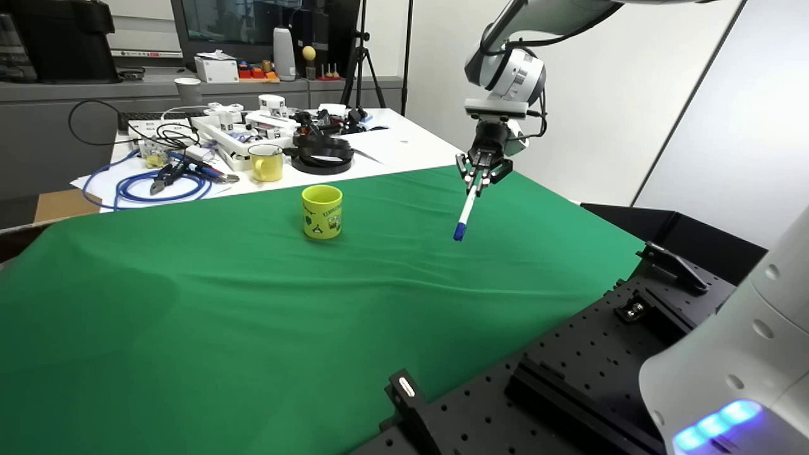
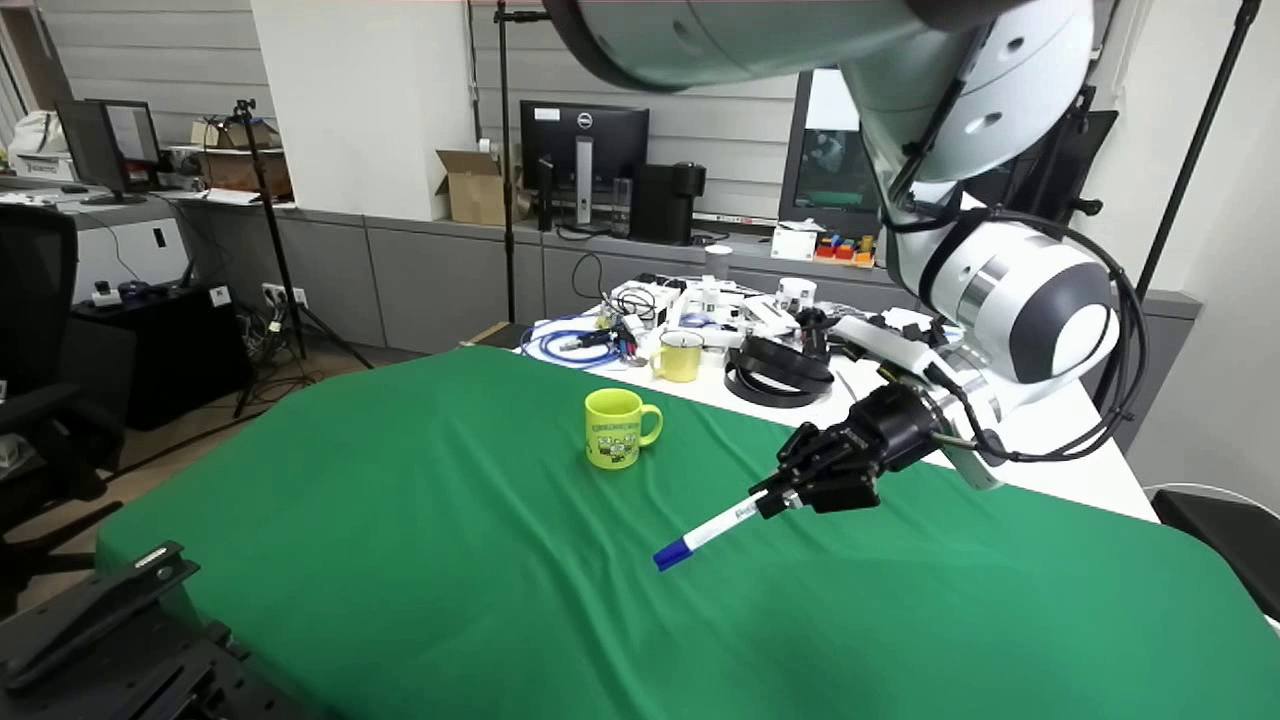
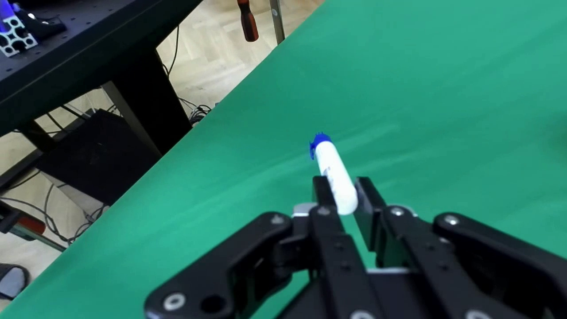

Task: Remove the marker from the mug and put it on the table

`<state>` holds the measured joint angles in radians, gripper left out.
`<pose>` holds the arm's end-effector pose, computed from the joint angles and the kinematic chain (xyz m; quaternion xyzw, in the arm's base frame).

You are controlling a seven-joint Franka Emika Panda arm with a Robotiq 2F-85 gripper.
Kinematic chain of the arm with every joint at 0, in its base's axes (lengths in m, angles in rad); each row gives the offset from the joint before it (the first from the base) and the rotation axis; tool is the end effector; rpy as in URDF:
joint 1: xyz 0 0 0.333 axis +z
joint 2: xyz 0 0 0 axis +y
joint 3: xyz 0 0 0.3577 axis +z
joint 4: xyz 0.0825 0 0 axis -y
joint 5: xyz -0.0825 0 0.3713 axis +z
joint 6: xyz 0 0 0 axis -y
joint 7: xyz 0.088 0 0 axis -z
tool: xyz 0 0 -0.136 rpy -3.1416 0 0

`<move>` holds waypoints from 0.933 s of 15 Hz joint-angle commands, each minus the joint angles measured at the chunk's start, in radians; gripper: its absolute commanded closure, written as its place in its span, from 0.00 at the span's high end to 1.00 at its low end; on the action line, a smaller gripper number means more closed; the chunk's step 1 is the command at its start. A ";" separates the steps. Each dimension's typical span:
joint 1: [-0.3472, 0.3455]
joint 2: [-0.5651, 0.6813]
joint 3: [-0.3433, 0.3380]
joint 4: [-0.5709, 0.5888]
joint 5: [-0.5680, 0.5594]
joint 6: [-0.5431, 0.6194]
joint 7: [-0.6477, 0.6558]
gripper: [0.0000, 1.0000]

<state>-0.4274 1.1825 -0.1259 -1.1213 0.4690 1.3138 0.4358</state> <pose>0.5866 -0.2585 0.0646 -0.7440 0.4549 0.4533 0.1846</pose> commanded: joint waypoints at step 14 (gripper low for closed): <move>-0.029 0.282 -0.021 0.288 -0.057 -0.058 0.025 0.05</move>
<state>-0.4415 1.4131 -0.1440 -0.9267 0.4296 1.2921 0.4245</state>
